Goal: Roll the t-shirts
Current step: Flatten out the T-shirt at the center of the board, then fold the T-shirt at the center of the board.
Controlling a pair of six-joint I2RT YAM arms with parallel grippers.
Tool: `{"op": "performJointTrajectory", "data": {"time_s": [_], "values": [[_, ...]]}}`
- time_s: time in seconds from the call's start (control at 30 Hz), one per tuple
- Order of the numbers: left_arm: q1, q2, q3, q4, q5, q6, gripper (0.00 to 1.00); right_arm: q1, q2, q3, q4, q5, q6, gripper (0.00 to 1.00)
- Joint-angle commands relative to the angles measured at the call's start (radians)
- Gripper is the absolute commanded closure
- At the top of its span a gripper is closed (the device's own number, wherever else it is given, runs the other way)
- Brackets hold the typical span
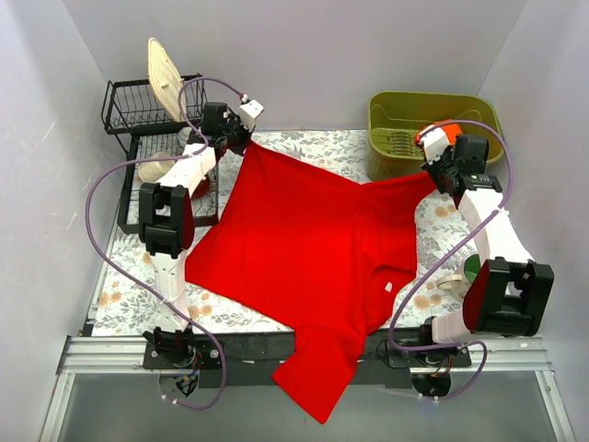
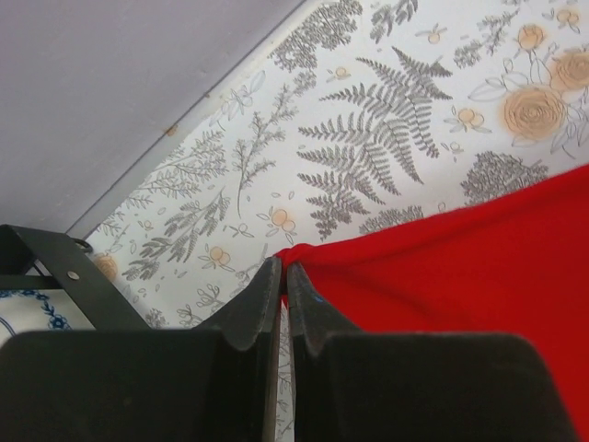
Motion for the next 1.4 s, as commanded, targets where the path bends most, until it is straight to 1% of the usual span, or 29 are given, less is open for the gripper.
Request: {"op": "performJointTrajectory", "data": {"time_s": [0.0, 0.03, 0.13, 0.23, 0.33, 0.53, 0.67, 0.7, 0.8, 0.97, 1.1, 1.23, 1.37], "values": [[0.004, -0.139, -0.074, 0.021, 0.033, 0.052, 1.0, 0.063, -0.086, 0.038, -0.149, 0.05, 0.052, 0.99], [0.006, -0.15, -0.084, 0.018, 0.042, 0.061, 1.0, 0.101, -0.096, 0.037, -0.165, 0.053, 0.057, 0.99], [0.007, -0.196, -0.12, 0.003, 0.058, 0.105, 1.0, 0.162, -0.141, 0.017, -0.198, 0.079, 0.082, 0.99], [0.018, -0.239, -0.144, -0.011, 0.081, 0.147, 1.0, 0.204, -0.173, 0.001, -0.238, 0.079, 0.111, 0.99], [0.033, -0.274, -0.177, -0.034, 0.091, 0.171, 1.0, 0.234, -0.192, -0.012, -0.266, 0.079, 0.131, 0.99], [0.056, -0.302, -0.203, -0.118, 0.134, 0.314, 1.0, 0.27, -0.222, -0.012, -0.346, 0.054, 0.148, 0.99], [0.073, -0.3, -0.194, -0.186, 0.171, 0.407, 1.0, 0.282, -0.244, -0.017, -0.396, 0.034, 0.171, 0.99], [0.075, -0.3, -0.189, -0.215, 0.192, 0.429, 1.0, 0.29, -0.257, -0.02, -0.412, -0.001, 0.175, 0.99], [0.076, -0.287, -0.183, -0.272, 0.226, 0.521, 1.0, 0.302, -0.288, -0.046, -0.421, 0.006, 0.184, 0.99], [0.061, -0.25, -0.138, -0.312, 0.245, 0.572, 1.0, 0.3, -0.316, -0.051, -0.432, 0.017, 0.183, 0.99], [0.058, -0.239, -0.137, -0.362, 0.257, 0.664, 1.0, 0.302, -0.32, -0.043, -0.467, 0.003, 0.186, 0.99], [0.053, -0.218, -0.143, -0.367, 0.248, 0.708, 1.0, 0.3, -0.342, -0.049, -0.487, 0.022, 0.169, 0.99], [0.043, -0.173, -0.105, -0.359, 0.223, 0.707, 1.0, 0.297, -0.369, -0.048, -0.492, 0.105, 0.157, 0.99]]}}
